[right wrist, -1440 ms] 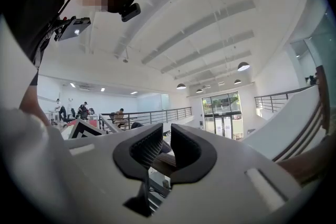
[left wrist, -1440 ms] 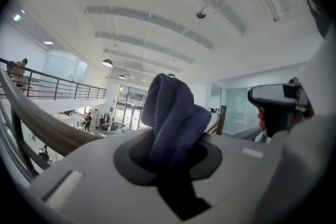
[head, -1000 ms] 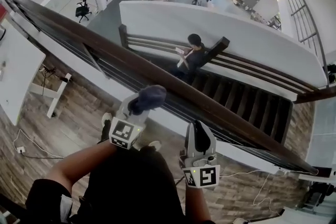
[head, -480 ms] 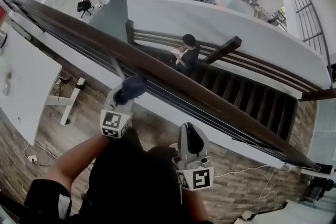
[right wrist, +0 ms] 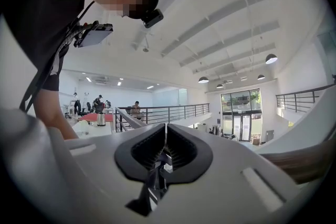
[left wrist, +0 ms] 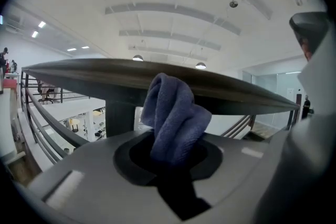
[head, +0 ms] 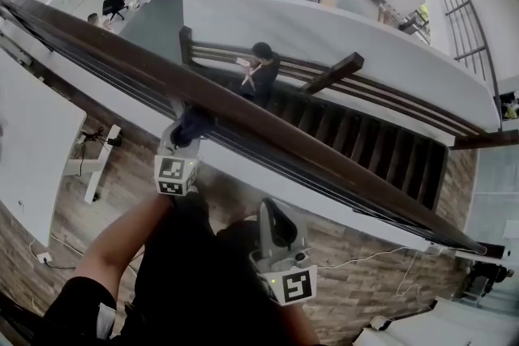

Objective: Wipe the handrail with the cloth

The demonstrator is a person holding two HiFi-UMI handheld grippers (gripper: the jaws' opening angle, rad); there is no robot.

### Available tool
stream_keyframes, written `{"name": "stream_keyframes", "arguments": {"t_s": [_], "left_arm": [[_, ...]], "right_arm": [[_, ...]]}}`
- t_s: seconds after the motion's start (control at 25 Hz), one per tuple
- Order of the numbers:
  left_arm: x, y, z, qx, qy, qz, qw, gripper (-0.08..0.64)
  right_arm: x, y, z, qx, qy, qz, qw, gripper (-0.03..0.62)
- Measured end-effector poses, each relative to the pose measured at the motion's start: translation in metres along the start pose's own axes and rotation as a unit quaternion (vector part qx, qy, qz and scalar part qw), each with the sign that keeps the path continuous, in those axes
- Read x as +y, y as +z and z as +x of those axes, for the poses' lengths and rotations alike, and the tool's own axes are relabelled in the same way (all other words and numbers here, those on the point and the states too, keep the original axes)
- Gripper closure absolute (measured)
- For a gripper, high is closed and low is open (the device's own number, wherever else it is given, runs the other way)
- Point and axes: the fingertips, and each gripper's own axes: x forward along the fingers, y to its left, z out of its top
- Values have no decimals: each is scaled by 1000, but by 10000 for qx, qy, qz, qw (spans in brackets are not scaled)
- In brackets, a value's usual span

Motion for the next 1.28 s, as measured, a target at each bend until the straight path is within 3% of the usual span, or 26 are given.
{"name": "stream_keyframes", "arguments": {"t_s": [0.24, 0.4, 0.68, 0.96, 1.28], "left_arm": [[15, -7, 28, -236, -41, -278, 9993, 482], [7, -9, 36, -408, -256, 241, 9985, 482], [9, -11, 49, -743, -153, 434, 9962, 482], [28, -34, 59, -445, -100, 360, 9983, 482], [26, -42, 63, -403, 26, 419, 9983, 477]], "right_arm": [[-8, -18, 4, 50, -335, -27, 9994, 581], [-26, -29, -2, 8, -505, -103, 9987, 581], [-50, -36, -1, -178, -670, -64, 9976, 581], [-54, -40, -8, -148, -577, -163, 9981, 581], [-60, -34, -23, -178, -675, -91, 9975, 581]]}}
